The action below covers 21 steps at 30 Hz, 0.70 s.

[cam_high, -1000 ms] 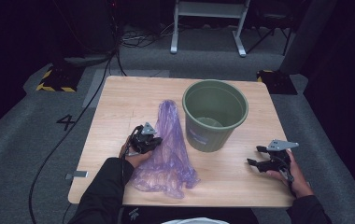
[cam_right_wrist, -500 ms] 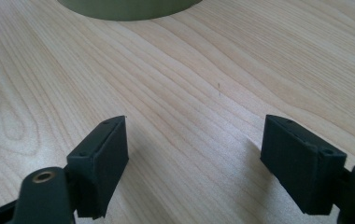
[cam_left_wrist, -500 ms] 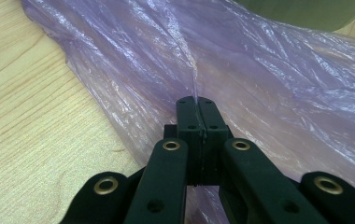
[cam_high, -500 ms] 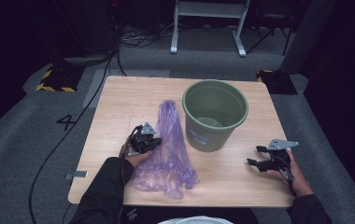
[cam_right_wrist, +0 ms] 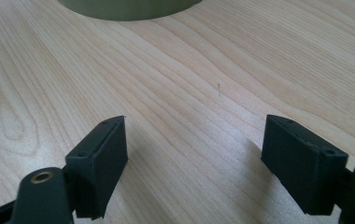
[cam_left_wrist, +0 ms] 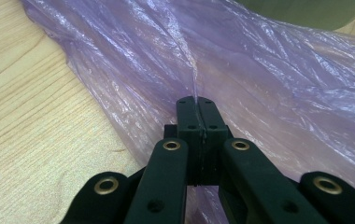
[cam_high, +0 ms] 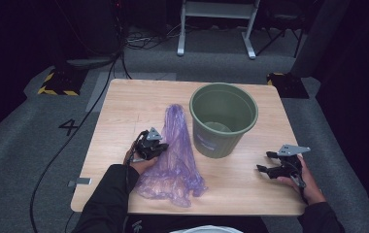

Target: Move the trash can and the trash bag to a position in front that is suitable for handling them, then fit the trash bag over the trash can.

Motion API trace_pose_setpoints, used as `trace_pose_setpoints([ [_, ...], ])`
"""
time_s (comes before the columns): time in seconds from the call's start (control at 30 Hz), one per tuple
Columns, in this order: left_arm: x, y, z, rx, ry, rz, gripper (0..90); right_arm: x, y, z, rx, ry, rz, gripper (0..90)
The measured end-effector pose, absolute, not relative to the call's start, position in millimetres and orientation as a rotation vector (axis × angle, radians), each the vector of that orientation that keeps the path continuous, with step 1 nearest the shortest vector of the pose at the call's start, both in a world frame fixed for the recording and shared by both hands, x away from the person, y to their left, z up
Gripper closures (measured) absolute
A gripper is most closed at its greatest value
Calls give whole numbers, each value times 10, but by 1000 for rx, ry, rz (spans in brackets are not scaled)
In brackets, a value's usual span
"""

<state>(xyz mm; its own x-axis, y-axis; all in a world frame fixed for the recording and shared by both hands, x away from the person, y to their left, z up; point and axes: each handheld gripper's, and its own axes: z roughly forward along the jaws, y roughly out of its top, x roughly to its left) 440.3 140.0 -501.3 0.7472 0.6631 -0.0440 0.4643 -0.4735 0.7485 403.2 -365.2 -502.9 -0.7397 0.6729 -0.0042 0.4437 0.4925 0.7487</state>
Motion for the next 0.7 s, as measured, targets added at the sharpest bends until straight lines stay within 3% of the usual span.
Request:
trace_pose_setpoints([
  [0.7, 4315, 1380, -4811, 2090, 790, 406, 897, 4043, -3648, -5029, 937, 2447, 1096, 213],
])
